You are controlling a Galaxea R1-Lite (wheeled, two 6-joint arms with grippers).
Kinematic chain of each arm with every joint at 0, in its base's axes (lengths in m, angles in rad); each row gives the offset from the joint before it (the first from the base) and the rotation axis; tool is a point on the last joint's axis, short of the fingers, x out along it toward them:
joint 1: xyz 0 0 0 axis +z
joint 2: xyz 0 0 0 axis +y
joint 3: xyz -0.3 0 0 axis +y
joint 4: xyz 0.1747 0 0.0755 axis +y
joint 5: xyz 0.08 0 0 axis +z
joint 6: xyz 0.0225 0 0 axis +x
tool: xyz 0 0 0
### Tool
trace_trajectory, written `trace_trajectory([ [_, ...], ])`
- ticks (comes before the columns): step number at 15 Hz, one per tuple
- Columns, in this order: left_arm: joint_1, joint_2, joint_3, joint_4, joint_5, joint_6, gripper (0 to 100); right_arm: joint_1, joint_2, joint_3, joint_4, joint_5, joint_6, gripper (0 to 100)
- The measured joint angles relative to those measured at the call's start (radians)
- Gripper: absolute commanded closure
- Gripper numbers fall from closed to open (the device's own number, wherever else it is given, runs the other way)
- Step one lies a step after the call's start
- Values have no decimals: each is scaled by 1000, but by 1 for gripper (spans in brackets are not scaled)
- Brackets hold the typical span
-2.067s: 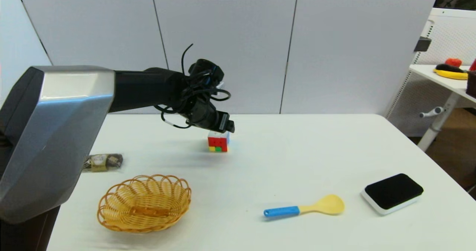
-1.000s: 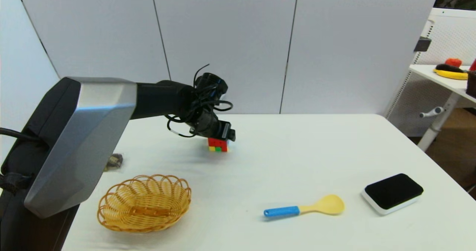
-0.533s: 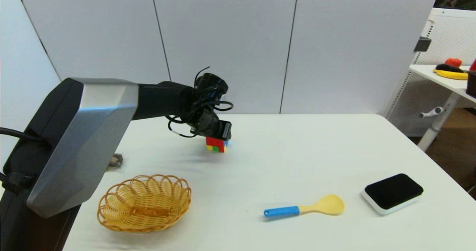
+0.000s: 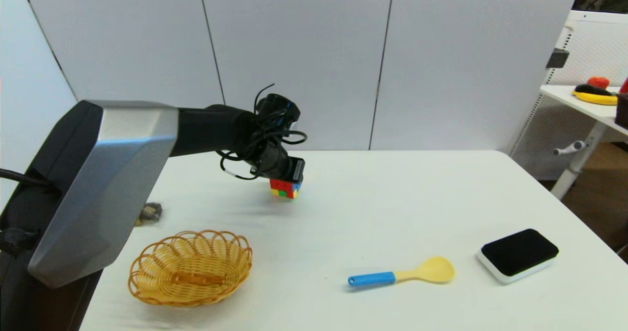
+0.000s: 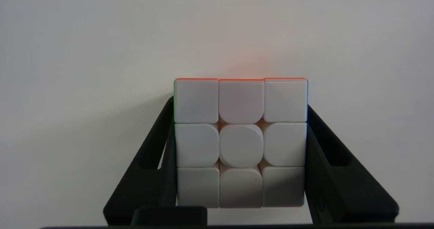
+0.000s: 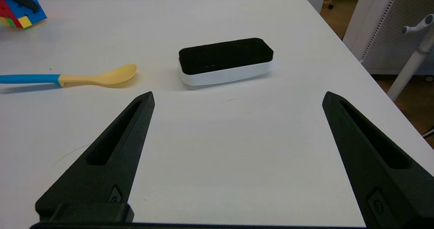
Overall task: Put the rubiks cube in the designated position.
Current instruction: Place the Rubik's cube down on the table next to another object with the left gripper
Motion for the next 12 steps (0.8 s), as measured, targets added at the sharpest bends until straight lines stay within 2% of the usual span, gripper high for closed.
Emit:
trace_trajectory([
  [6, 65, -128, 62, 35, 1, 28, 100, 0, 0, 0, 0, 0, 0, 0],
  [12, 182, -278, 341, -22, 8, 41, 100, 0, 0, 0, 0, 0, 0, 0],
])
